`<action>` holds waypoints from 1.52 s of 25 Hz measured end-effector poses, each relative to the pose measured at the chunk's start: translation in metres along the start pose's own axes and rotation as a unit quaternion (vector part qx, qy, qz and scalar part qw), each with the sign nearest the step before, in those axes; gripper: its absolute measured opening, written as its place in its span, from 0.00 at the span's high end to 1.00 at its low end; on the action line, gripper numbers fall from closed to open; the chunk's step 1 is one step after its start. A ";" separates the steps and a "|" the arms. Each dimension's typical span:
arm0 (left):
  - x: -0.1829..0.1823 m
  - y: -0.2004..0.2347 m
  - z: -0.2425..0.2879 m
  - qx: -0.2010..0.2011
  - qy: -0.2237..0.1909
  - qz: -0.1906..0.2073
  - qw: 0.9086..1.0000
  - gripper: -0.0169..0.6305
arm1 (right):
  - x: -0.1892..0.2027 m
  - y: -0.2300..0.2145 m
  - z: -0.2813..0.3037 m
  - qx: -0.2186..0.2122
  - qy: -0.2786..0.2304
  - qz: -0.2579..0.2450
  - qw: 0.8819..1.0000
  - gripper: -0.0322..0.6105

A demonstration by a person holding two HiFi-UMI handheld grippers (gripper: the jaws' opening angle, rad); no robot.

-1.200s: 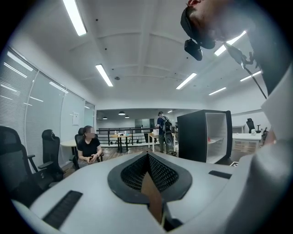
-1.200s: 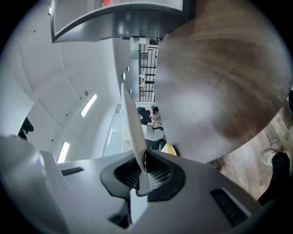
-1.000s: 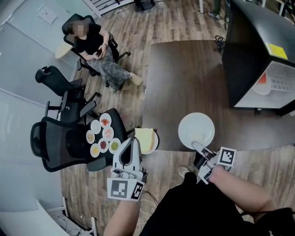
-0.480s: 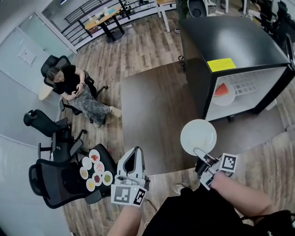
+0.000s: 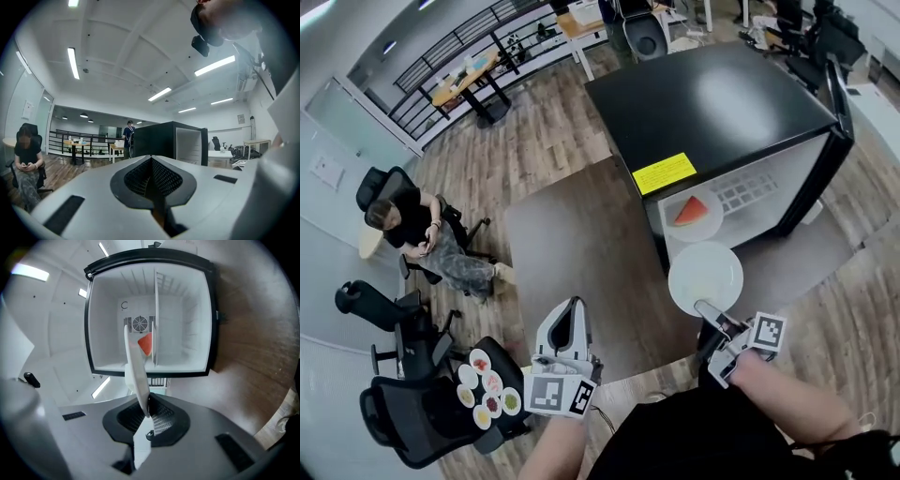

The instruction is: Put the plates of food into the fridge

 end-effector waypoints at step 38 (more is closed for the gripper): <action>0.021 -0.073 0.162 -0.058 0.017 0.028 0.998 0.97 | -0.246 0.009 0.045 0.082 -0.029 0.037 0.996 0.92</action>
Point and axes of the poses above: the fingertips, and each gripper's own axes: z forward along the fingers, y to its left, x out of its underside, the point moved 9 cm from there along -z, backward along the fingers, and after that the axes turned 14 degrees about -y, right-handed, at the moved point
